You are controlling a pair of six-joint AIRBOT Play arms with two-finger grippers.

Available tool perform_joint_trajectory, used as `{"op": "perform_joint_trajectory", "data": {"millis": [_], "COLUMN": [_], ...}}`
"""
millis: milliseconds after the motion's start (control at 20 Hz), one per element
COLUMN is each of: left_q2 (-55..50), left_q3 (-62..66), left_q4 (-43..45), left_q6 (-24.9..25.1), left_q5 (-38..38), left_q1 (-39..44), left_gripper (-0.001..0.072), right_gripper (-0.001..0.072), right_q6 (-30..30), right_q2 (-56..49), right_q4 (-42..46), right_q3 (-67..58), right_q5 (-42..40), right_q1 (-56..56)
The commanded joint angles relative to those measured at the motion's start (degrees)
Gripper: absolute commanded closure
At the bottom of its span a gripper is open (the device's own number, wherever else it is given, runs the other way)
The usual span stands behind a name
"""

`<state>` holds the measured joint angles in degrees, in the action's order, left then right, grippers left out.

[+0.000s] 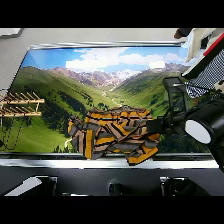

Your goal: Fold the clothes and pants, and hang the long-sleeved shirts on hangers.

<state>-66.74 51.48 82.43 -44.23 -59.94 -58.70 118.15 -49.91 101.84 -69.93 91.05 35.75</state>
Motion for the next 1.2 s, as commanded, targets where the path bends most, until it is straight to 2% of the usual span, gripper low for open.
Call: {"op": "perform_joint_trajectory", "data": {"millis": [0, 150, 400, 850, 900, 950, 1000, 1150], "left_q2": [-1.7, -3.8, -7.9, -12.7, -13.0, -13.1, -13.2, -13.7], "left_q3": [-0.4, -0.4, -0.4, -0.4, -0.4, -0.4, -0.4, -0.4], "left_q4": [-1.9, -6.6, -6.6, -6.4, -6.4, -6.4, -6.4, -6.4], "left_q6": [2.4, 4.4, 4.4, 4.4, 4.4, 4.4, 4.4, 4.4], "left_q5": [2.8, 1.5, -2.3, -2.4, -2.4, -2.4, -2.5, -2.4], "left_q1": [-0.1, 0.3, 2.8, 3.5, 3.5, 3.5, 3.5, 3.5], "left_gripper": [0.0099, 0.0100, 0.0107, 0.0118, 0.0192, 0.0303, 0.0334, 0.0334], "right_gripper": [0.0680, 0.0680, 0.0680, 0.0680, 0.0680, 0.0680, 0.0680, 0.0680], "right_q6": [0.0, 0.1, 0.1, 0.1, 0.1, 0.1, 0.1, 0.0], "right_q2": [0.0, 0.0, 0.0, 0.0, 0.0, 0.0, 0.0, 0.0], "right_q4": [0.0, 0.0, 0.0, 0.0, 0.0, 0.0, 0.0, 0.2], "right_q3": [0.0, 0.0, 0.0, 0.0, 0.0, 0.0, 0.0, 0.0], "right_q5": [0.6, 0.6, 0.8, 1.9, 1.9, 1.9, 1.8, 1.9], "right_q1": [0.0, 0.0, 0.0, 0.0, 0.0, 0.0, 0.0, 0.0]}}
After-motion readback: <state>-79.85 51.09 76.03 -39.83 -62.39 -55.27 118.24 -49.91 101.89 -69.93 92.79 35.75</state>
